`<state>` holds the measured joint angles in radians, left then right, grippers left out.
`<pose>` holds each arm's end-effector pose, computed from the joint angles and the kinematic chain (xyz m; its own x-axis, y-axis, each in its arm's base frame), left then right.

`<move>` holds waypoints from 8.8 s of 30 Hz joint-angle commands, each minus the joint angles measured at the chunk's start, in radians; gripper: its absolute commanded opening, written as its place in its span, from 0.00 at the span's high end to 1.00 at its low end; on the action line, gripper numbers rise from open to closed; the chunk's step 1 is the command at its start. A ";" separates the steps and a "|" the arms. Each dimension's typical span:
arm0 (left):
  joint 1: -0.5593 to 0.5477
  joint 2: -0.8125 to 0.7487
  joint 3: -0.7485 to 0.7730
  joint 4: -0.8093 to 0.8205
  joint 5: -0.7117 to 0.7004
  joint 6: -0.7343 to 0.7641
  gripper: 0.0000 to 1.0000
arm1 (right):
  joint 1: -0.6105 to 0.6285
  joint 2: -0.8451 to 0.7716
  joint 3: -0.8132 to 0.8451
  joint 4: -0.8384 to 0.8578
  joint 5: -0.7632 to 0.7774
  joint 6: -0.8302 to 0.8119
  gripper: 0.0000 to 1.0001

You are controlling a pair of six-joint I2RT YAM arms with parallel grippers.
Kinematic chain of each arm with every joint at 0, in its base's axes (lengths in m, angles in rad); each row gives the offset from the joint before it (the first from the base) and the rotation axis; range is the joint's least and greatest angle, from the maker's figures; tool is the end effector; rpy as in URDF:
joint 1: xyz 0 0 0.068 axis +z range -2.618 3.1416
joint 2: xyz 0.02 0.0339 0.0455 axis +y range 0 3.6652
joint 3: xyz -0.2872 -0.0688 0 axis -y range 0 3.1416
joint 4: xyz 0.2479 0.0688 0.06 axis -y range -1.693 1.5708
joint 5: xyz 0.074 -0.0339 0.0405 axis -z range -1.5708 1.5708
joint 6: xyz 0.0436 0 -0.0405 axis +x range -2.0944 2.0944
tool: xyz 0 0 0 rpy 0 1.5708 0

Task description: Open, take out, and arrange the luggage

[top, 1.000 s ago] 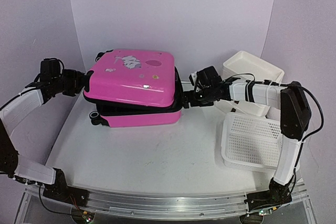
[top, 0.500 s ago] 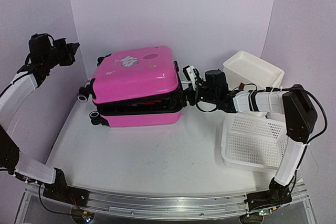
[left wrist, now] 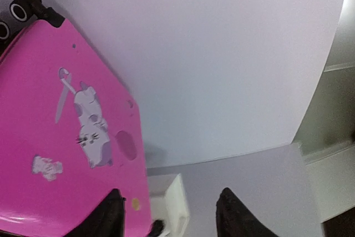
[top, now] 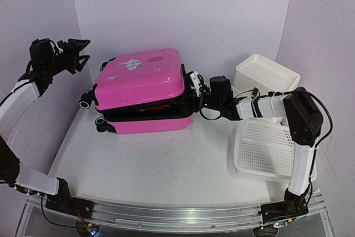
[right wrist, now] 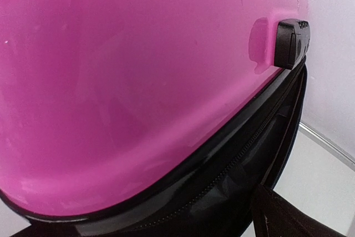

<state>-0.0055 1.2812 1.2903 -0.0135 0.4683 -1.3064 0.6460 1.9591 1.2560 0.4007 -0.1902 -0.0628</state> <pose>0.2981 -0.0213 0.4505 -0.4416 -0.8589 -0.2594 0.1150 0.2326 -0.9658 0.3689 0.2884 0.2300 -0.1912 -0.2213 -0.9563 -0.7487 0.6629 -0.0037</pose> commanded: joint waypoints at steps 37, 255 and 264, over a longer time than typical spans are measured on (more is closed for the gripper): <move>-0.765 0.672 0.404 -0.643 -0.288 1.752 0.08 | 0.017 0.123 0.675 -0.290 0.050 0.180 0.02; -0.370 -0.309 -0.366 -0.536 -0.125 0.872 0.01 | -0.956 -0.361 0.570 -1.390 -0.177 0.678 0.02; -0.371 -0.305 -0.370 -0.534 -0.094 0.849 0.01 | -0.977 -0.303 0.507 -1.328 -0.153 0.677 0.08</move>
<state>-0.3744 0.9829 0.9096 -0.5518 0.3519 -0.4469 -0.3370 1.6318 1.7840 -1.0039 -0.2882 0.5987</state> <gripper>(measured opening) 0.994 0.953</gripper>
